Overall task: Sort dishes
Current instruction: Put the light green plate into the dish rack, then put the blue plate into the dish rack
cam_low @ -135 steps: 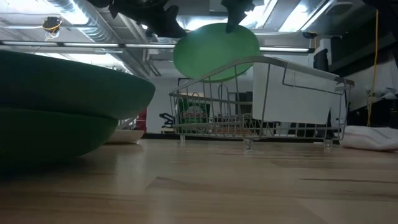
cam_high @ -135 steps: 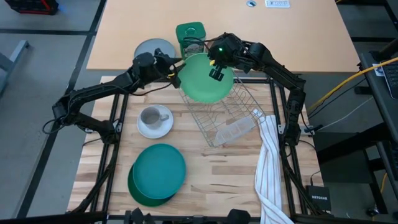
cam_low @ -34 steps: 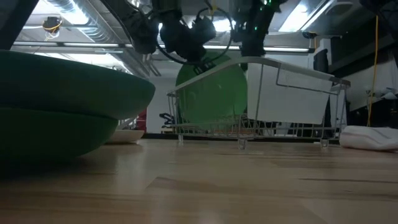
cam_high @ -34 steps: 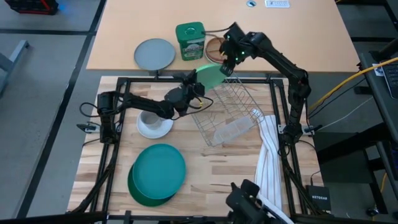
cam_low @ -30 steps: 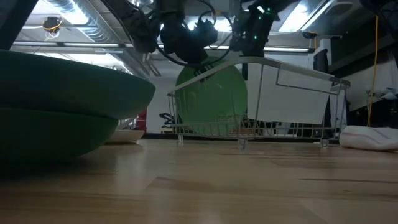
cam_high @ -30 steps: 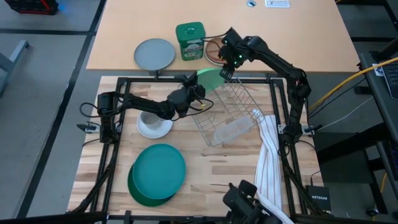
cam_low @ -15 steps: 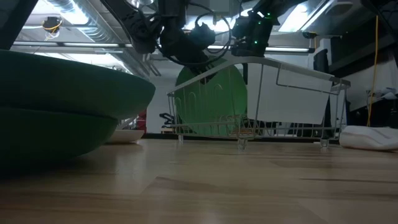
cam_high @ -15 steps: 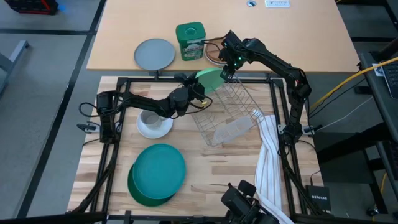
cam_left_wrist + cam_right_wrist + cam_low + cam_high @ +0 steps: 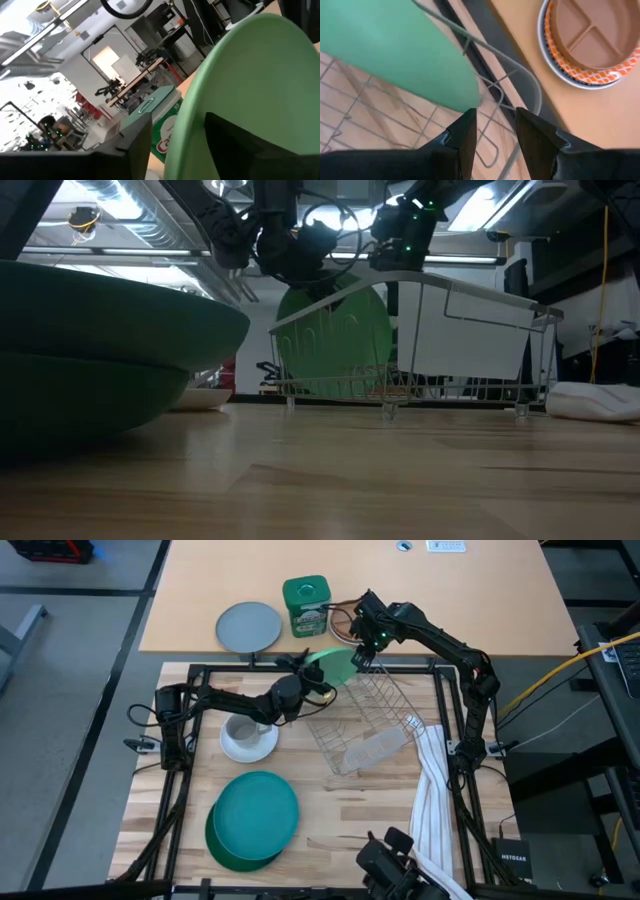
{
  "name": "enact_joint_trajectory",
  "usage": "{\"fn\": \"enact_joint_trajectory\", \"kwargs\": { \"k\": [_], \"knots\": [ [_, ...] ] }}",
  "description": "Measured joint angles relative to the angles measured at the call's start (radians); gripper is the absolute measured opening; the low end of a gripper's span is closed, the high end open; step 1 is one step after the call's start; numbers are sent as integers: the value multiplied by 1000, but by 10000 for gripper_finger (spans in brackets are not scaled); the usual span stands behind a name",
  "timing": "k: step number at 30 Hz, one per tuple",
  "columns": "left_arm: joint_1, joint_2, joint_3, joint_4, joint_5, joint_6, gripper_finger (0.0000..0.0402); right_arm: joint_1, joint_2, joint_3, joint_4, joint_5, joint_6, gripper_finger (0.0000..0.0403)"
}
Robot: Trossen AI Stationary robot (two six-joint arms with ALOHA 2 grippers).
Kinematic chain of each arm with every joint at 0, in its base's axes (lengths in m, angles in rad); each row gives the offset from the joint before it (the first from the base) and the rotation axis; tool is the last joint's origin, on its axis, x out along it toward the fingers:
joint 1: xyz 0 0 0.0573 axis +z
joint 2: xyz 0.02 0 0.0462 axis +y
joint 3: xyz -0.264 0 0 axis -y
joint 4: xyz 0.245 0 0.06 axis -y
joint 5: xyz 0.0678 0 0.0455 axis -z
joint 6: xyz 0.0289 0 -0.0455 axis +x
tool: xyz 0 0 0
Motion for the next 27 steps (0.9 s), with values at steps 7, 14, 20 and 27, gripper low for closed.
{"fn": "enact_joint_trajectory", "kwargs": {
  "k": [7, 14, 20, 27],
  "knots": [
    [9, 0, 0, 1, 2, -42, 180, 1, -4, 0, 17, 110, 1, 138],
    [36, -1, 0, -8, 4, -121, 180, 0, -40, 1, 18, 112, 1, 138],
    [11, -19, 0, -3, 5, -67, 180, 0, -45, 1, 10, 112, 1, 138],
    [-54, -80, 0, -5, -8, -43, 180, 0, -46, 1, 11, 111, 1, 138]
  ]
}}
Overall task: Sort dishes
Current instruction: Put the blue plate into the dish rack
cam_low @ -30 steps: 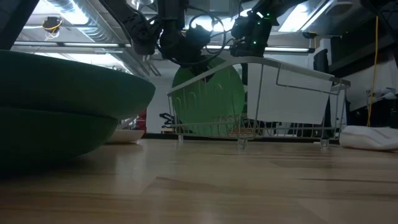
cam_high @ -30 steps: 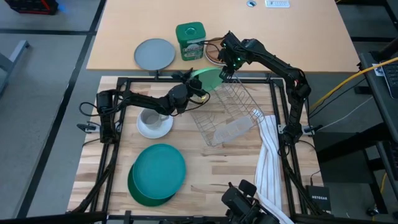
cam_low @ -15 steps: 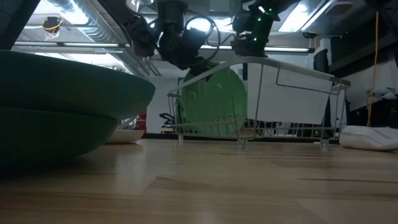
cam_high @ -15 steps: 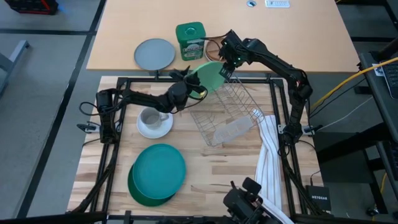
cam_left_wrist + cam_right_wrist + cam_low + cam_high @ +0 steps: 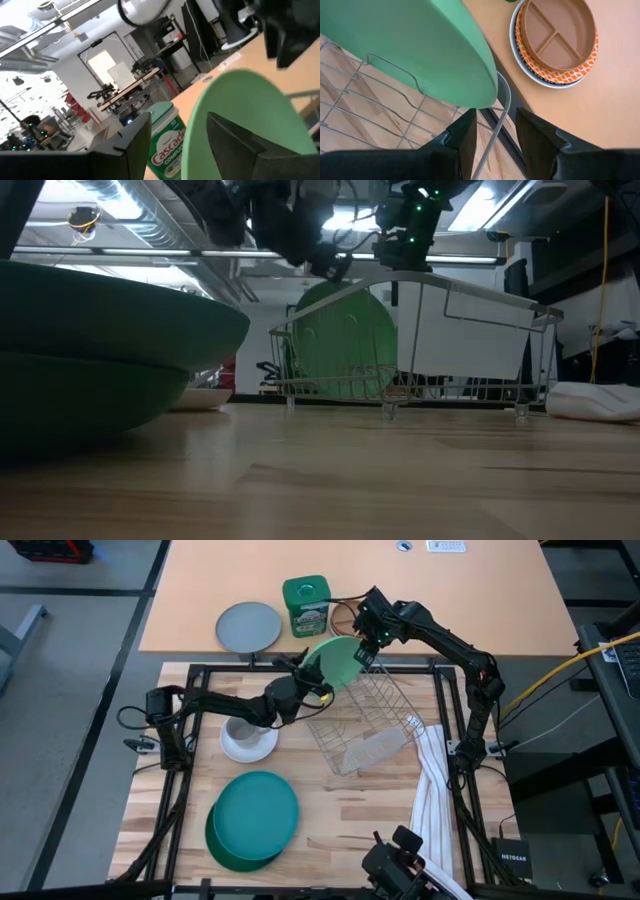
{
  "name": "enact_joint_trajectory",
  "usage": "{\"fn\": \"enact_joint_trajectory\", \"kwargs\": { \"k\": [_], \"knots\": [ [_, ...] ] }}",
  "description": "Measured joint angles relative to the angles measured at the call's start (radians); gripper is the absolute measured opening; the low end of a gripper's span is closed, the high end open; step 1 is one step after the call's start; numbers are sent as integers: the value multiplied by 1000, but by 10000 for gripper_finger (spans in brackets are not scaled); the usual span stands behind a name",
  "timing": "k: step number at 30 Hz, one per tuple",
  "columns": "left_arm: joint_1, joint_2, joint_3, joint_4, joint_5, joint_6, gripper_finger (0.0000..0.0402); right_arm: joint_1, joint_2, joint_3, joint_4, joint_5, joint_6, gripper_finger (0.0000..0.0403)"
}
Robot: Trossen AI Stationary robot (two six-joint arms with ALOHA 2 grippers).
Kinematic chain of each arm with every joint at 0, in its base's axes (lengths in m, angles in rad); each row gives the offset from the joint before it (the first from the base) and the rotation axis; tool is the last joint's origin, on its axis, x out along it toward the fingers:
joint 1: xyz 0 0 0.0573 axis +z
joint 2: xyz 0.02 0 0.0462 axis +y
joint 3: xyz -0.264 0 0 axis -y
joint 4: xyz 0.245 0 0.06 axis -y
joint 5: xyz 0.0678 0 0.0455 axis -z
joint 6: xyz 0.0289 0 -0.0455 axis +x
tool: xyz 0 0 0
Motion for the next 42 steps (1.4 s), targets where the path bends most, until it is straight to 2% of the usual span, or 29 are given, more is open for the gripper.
{"fn": "enact_joint_trajectory", "kwargs": {
  "k": [5, 8, 11, 15, 18, 22, 24, 34, 42],
  "knots": [
    [-60, -50, 0, -16, -94, 23, 180, 0, 0, 0, -35, 0, 10, 138],
    [-118, -103, 0, -117, -159, 64, 180, 1, 0, 0, -89, -4, 29, 138],
    [-187, -168, 0, -323, -190, 22, 179, 1, 0, 0, -126, -52, 32, 138],
    [-280, -268, 0, -684, -174, -230, 166, 5, 0, 1, -138, -149, 34, 138],
    [-334, -355, 1, -972, -29, -501, 153, 22, 0, 1, -143, -197, 34, 138],
    [-370, -450, 1, -1276, 328, -800, 143, 66, -1, 1, -187, -212, 31, 138],
    [-380, -470, 1, -1377, 444, -870, 142, 95, -1, 1, -209, -212, 31, 138],
    [-400, -465, -34, -1676, 593, -947, 141, 272, -1, 1, -249, -212, 83, 138],
    [-400, -465, -147, -1663, 789, -961, 141, 395, -1, 1, -302, -212, 127, 138]
  ]
}}
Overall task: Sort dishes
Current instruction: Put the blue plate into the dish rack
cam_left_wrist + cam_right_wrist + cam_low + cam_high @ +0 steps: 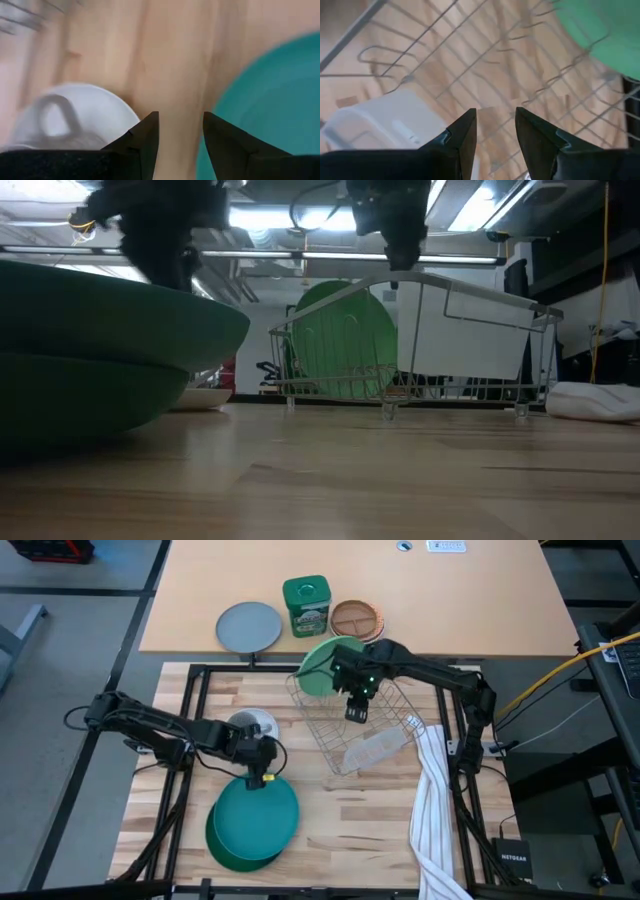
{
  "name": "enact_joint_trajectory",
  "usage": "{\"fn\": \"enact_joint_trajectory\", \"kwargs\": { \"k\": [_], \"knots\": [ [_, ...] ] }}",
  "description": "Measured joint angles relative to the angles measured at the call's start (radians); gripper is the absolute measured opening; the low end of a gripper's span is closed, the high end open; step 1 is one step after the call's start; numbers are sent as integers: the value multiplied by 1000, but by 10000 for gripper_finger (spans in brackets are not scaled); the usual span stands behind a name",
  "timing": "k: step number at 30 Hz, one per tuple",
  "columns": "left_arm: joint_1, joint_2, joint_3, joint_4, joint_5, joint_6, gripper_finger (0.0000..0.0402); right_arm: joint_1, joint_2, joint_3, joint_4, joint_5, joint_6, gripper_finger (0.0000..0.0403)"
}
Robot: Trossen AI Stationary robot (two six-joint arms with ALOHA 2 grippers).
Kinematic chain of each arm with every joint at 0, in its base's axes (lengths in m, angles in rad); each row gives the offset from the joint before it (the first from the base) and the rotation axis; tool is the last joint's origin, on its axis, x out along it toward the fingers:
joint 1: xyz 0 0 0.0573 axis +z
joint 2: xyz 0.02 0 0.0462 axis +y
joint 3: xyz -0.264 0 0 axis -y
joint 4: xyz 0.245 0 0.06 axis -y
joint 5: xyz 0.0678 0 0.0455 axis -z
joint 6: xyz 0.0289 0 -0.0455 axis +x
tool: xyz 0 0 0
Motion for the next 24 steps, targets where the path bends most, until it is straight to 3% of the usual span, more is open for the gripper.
{"fn": "enact_joint_trajectory", "kwargs": {
  "k": [6, 12, 18, 24],
  "knots": [
    [-2, 1, -53, 22, 79, 1, 141, 58, 0, 0, -18, 0, 3, 138],
    [0, 1, -91, 34, 83, 2, 141, 92, 0, 0, -14, 0, 4, 138],
    [0, 1, -144, 82, 169, 2, 141, 99, 0, 0, -13, 1, 14, 138],
    [-1, 1, -173, 147, 175, 10, 131, 96, 0, 0, -13, 4, 26, 138]
  ]
}}
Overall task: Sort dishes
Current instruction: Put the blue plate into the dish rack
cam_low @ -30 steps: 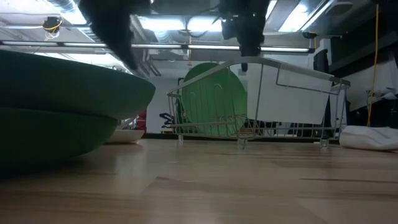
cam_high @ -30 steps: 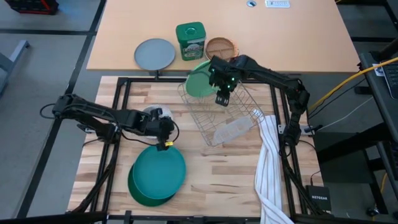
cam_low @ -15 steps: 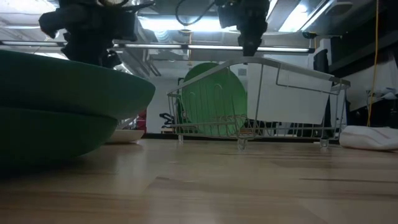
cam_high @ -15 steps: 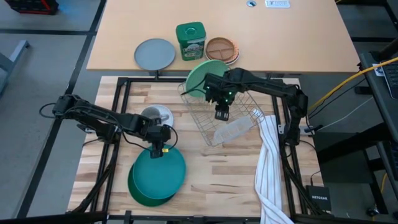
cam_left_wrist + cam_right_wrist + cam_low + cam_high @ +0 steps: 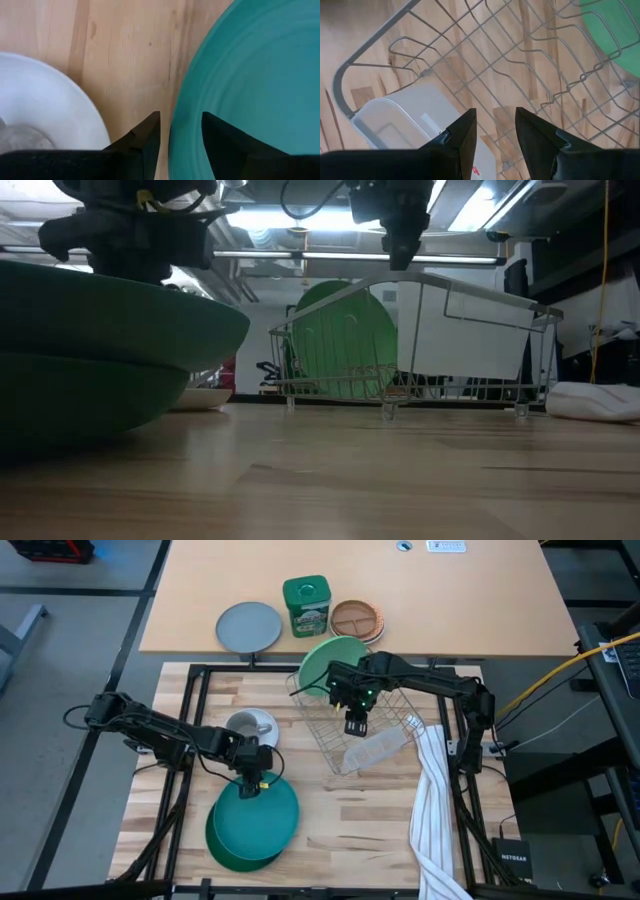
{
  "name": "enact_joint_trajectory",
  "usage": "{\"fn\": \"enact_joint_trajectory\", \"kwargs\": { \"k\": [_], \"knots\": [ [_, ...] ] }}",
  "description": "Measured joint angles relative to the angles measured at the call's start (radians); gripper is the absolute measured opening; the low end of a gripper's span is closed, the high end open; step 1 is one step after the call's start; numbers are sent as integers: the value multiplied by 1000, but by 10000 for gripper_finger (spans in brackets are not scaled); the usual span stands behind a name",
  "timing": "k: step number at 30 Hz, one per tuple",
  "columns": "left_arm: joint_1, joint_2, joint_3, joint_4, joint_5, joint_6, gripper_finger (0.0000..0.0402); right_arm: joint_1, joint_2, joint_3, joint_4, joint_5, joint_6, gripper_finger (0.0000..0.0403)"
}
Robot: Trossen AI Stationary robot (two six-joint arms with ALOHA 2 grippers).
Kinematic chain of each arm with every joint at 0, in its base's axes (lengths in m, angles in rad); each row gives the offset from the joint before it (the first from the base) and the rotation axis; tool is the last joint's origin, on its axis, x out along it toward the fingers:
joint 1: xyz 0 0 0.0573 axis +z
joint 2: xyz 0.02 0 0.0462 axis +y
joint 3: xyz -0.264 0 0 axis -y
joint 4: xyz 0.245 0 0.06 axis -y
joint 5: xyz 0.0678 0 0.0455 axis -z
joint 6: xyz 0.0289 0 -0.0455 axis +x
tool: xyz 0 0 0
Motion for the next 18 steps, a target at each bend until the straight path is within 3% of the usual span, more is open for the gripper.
{"fn": "enact_joint_trajectory", "kwargs": {
  "k": [10, 18],
  "knots": [
    [0, 0, 0, 8, -35, 135, 12, 0, 0, 0, 0, 0, 0, 138],
    [0, -2, 8, 59, -72, 54, 4, -2, -17, 0, -22, 107, -34, 138]
  ]
}}
